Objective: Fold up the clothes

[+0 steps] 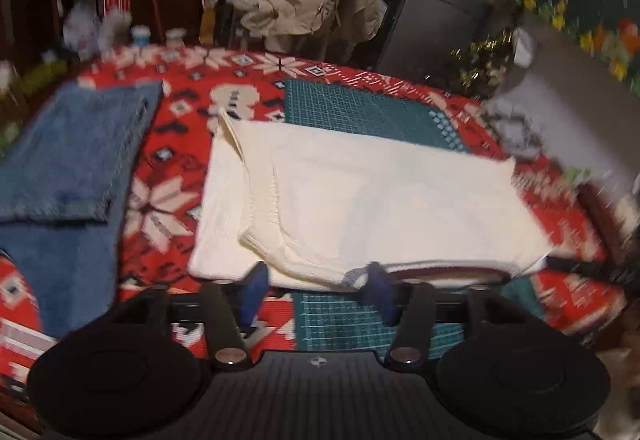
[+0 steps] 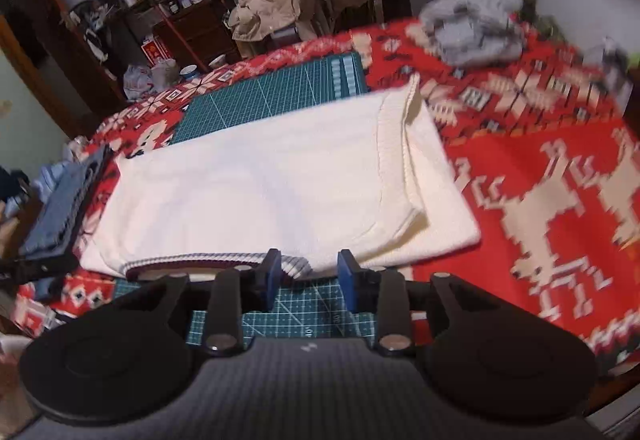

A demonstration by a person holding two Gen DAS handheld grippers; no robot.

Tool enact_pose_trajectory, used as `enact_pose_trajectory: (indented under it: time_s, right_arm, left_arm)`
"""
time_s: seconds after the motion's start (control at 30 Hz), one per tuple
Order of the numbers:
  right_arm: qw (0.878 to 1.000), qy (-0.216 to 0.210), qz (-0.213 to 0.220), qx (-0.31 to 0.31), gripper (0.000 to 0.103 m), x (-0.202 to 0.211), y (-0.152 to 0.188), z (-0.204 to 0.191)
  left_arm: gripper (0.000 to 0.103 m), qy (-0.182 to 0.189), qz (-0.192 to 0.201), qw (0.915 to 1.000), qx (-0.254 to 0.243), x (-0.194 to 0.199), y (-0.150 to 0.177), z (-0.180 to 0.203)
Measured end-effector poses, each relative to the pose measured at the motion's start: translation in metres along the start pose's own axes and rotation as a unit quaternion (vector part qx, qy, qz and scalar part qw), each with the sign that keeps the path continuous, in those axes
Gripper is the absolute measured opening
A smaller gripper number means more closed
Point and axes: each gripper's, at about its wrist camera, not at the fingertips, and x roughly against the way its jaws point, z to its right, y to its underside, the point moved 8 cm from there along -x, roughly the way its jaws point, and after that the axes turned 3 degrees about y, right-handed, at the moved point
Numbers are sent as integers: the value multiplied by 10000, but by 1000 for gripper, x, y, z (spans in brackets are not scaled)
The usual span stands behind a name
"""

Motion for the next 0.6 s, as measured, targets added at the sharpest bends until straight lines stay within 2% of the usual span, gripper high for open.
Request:
enact_pose_trajectory:
  time_s: [0.1, 0.13, 0.2, 0.23, 0.3, 0.43, 0.53, 0.6]
  right_arm:
    - [9990, 237, 279, 263, 79, 19, -1, -4]
    - [9980, 329, 374, 392, 86, 24, 0, -5]
    - [9962, 397, 497, 591, 94, 36, 3, -10]
    - [9953, 498, 583, 593, 102, 40, 5, -10]
    - [9918, 753, 853, 578, 102, 46, 9, -8]
    - [9862, 730, 1206, 864, 102, 51, 22, -17]
    - [9797, 826, 1473, 1081, 102, 46, 30, -22]
    - [9759, 941, 1613, 1129, 102, 41, 35, -22]
  left_arm:
    - [59, -453, 189, 9971, -586, 3, -1, 6]
    - [59, -524, 241, 9959, -701, 4, 0, 8]
    - [62, -563, 394, 9936, -893, 7, 1, 12]
    - [62, -558, 520, 9921, -992, 9, 2, 15]
    - [62, -539, 766, 9890, -1149, 14, 3, 21]
    - [66, -427, 1032, 9891, -959, 14, 6, 22]
    - [67, -30, 1421, 9875, -688, 15, 12, 24]
    - [78, 329, 1536, 9863, -502, 13, 15, 26]
